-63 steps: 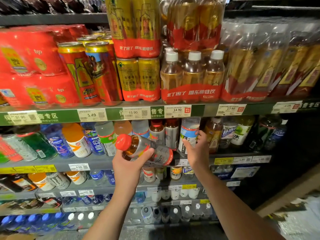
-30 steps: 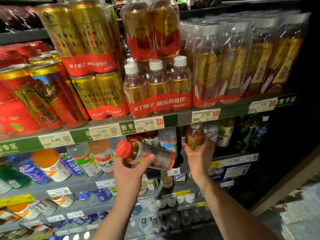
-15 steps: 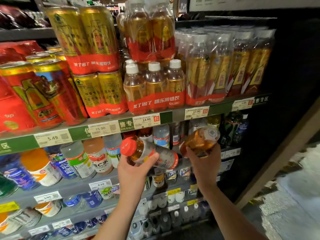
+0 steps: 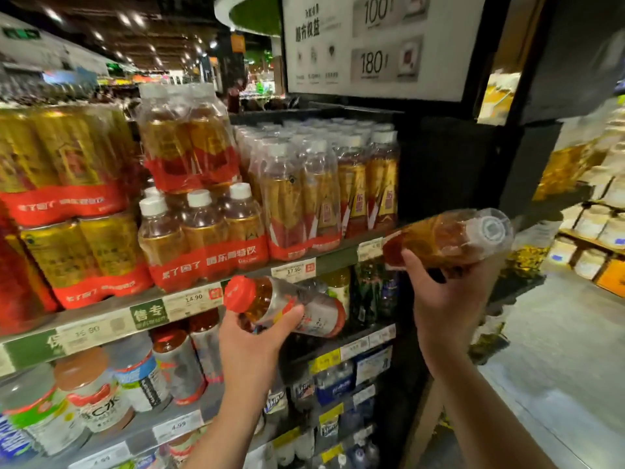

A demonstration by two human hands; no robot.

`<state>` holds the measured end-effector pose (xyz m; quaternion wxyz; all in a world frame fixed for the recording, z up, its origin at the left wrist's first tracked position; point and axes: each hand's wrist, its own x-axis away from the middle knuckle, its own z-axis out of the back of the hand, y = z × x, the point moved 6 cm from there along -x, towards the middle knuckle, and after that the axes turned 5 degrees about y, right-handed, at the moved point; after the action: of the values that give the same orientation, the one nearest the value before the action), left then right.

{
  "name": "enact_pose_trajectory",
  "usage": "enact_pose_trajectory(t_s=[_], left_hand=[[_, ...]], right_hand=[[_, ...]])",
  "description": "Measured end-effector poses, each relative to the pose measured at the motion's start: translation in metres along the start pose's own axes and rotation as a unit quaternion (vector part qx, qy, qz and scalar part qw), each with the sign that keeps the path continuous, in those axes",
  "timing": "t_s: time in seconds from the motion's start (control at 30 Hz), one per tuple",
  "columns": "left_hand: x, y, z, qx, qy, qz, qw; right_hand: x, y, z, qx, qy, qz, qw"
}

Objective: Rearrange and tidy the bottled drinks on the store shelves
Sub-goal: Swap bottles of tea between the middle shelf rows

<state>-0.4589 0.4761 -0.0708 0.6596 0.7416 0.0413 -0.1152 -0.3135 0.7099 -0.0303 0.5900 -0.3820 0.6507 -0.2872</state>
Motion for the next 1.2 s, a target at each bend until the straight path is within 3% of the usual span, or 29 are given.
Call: enact_pose_trajectory(t_s=[0.13, 0.4, 0.7, 0.83, 1.0, 1.2], left_hand=[[-0.006, 0.014, -0.046, -0.002, -0.002, -0.017, 1.000], [-0.017, 0.030, -0.114, -0.002, 0.053, -0.049, 0.997], [-0.030, 0.022, -0.138, 0.014, 0.100, -0.031, 0.994], [-0.036, 0.023, -0.141, 0.028, 0.107, -0.029, 0.993], [-0.040, 0.028, -0.146, 0.051, 0.086, -0.027, 0.995], [-0.041, 0.031, -0.147, 0.076, 0.069, -0.034, 0.994]], right_hand=[[-0.055, 0.001, -0.004, -0.039, -0.004, -0.009, 0.999], [-0.129, 0.045, -0.048, -0.013, -0.063, -0.031, 0.997], [-0.151, 0.063, -0.083, 0.055, -0.112, 0.007, 0.992], [-0.153, 0.072, -0.093, 0.083, -0.146, -0.016, 0.986], [-0.158, 0.062, -0.110, 0.178, -0.188, 0.061, 0.964], [-0.154, 0.056, -0.116, 0.249, -0.179, 0.125, 0.943]])
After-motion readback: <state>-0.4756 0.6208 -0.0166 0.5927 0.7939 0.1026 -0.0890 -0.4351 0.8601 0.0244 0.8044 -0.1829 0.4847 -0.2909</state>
